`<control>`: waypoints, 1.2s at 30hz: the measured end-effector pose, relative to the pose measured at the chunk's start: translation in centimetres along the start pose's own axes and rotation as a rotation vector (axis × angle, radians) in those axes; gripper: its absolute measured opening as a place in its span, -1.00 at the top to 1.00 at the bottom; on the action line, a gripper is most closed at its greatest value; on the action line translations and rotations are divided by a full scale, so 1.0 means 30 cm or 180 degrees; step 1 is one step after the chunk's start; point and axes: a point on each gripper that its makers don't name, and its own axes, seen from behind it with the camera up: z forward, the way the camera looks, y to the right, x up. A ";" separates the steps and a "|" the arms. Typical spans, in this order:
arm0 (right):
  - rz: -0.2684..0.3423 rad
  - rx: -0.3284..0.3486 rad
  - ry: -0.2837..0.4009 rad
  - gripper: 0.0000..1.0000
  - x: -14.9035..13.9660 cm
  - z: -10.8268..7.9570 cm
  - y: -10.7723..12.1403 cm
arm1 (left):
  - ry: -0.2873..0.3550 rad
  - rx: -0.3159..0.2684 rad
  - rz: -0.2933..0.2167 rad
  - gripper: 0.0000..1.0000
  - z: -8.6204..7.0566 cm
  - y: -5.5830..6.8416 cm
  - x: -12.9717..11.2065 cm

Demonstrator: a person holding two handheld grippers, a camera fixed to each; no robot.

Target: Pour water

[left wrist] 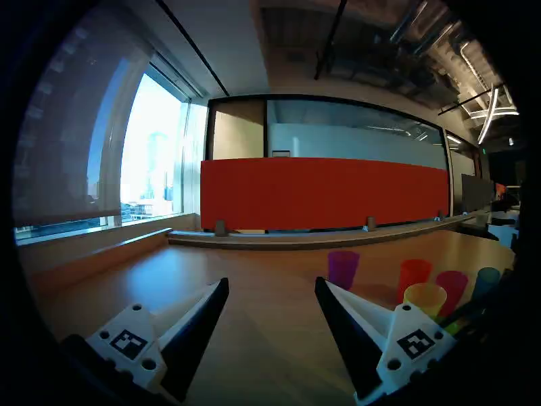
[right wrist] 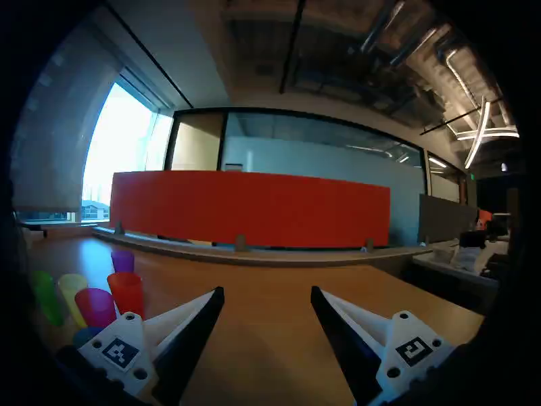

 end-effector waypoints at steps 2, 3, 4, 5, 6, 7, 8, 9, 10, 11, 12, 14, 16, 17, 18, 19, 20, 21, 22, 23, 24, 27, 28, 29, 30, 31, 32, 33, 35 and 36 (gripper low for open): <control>0.0050 -0.0013 -0.0024 -0.98 -0.007 0.002 0.011 | 0.0000 0.0000 0.0000 -0.88 0.000 0.000 0.000; 0.0078 -0.0019 -0.0037 -0.98 -0.012 0.002 0.016 | 0.0000 0.0000 0.0000 -0.88 -0.001 0.001 0.000; 0.0100 -0.0021 -0.0047 -0.98 -0.017 0.003 0.020 | 0.0000 0.0000 0.0000 -0.88 0.000 0.001 -0.001; 0.0123 -0.0022 -0.0056 -0.98 -0.022 0.003 0.023 | 0.0000 0.0000 0.0000 -0.89 0.000 0.002 -0.001; 0.0145 -0.0023 -0.0064 -0.98 -0.027 0.003 0.027 | 0.0000 0.0000 0.0000 -0.89 0.000 0.002 -0.002; 0.0157 -0.0021 -0.0063 -0.98 -0.028 0.003 0.029 | 0.0000 0.0000 0.0000 -0.89 0.000 0.002 -0.002; 0.0169 -0.0020 -0.0062 -0.98 -0.029 0.002 0.031 | 0.0000 0.0000 0.0000 -0.89 0.000 0.002 -0.002; 0.0179 -0.0019 -0.0062 -0.98 -0.029 0.001 0.033 | 0.0000 0.0000 0.0000 -0.89 0.001 0.003 -0.002; 0.0178 -0.0019 -0.0063 -0.98 -0.029 0.000 0.034 | 0.0000 0.0000 0.0000 -0.89 0.001 0.003 -0.002; 0.0177 -0.0019 -0.0064 -0.98 -0.029 -0.001 0.035 | 0.0000 0.0000 0.0000 -0.89 0.001 0.003 -0.002; 0.0176 -0.0018 -0.0065 -0.98 -0.028 -0.002 0.036 | 0.0000 0.0000 0.0000 -0.89 0.001 0.003 -0.002; 0.0176 -0.0010 -0.0063 -0.98 -0.029 -0.004 0.037 | 0.0000 0.0000 0.0000 -0.89 0.000 0.003 -0.001; 0.0176 -0.0004 -0.0064 -0.98 -0.028 -0.005 0.037 | 0.0000 0.0000 0.0000 -0.89 0.000 0.003 -0.001; 0.0175 -0.0003 -0.0065 -0.98 -0.028 -0.006 0.037 | 0.0000 0.0000 0.0000 -0.89 -0.001 0.002 -0.001; 0.0175 -0.0001 -0.0066 -0.98 -0.028 -0.006 0.037 | 0.0000 0.0000 0.0000 -0.89 -0.001 0.002 -0.001; 0.0177 -0.0001 -0.0066 -0.99 -0.028 -0.006 0.037 | 0.0000 0.0000 0.0000 -0.89 0.000 0.002 -0.001; 0.0178 0.0000 -0.0066 -0.99 -0.027 -0.006 0.037 | 0.0000 0.0000 0.0000 -0.89 0.000 0.002 -0.001; 0.0179 0.0002 -0.0065 -0.99 -0.027 -0.006 0.037 | 0.0000 0.0000 0.0000 -0.89 0.000 0.002 -0.001; 0.0178 0.0006 -0.0065 -0.99 -0.027 -0.006 0.036 | 0.0000 0.0000 0.0000 -0.90 0.000 0.002 -0.001; 0.0178 0.0011 -0.0065 -0.99 -0.027 -0.006 0.035 | 0.0000 0.0000 0.0000 -0.90 0.000 0.002 -0.001; 0.0177 0.0017 -0.0064 -0.99 -0.027 -0.005 0.033 | 0.0000 0.0000 0.0000 -0.90 0.000 0.002 -0.001; 0.0179 0.0039 -0.0066 -0.98 -0.027 -0.005 0.029 | 0.0000 0.0000 0.0000 -0.89 0.000 0.003 0.000; 0.0179 0.0042 -0.0066 -0.98 -0.027 -0.005 0.028 | 0.0000 0.0000 0.0000 -0.90 0.000 0.002 -0.001; 0.0179 0.0044 -0.0067 -0.98 -0.027 -0.004 0.027 | 0.0000 0.0000 0.0000 -0.90 -0.001 0.002 -0.001; 0.0179 0.0047 -0.0067 -0.98 -0.027 -0.004 0.027 | 0.0000 0.0000 0.0000 -0.90 -0.001 0.002 -0.001; 0.0180 0.0046 -0.0067 -0.98 -0.027 -0.005 0.027 | 0.0000 0.0000 0.0000 -0.90 -0.001 0.002 -0.001; 0.0180 0.0046 -0.0068 -0.98 -0.027 -0.005 0.028 | 0.0000 0.0000 0.0000 -0.90 -0.001 0.002 -0.001; 0.0181 0.0047 -0.0068 -0.98 -0.026 -0.005 0.028 | 0.0000 0.0000 0.0000 -0.90 -0.001 0.002 -0.001; 0.0181 0.0049 -0.0069 -0.99 -0.026 -0.006 0.026 | 0.0000 0.0000 0.0000 -0.90 0.000 0.002 -0.001; 0.0181 0.0050 -0.0069 -0.99 -0.026 -0.006 0.026 | 0.0000 0.0000 0.0000 -0.90 0.000 0.002 -0.001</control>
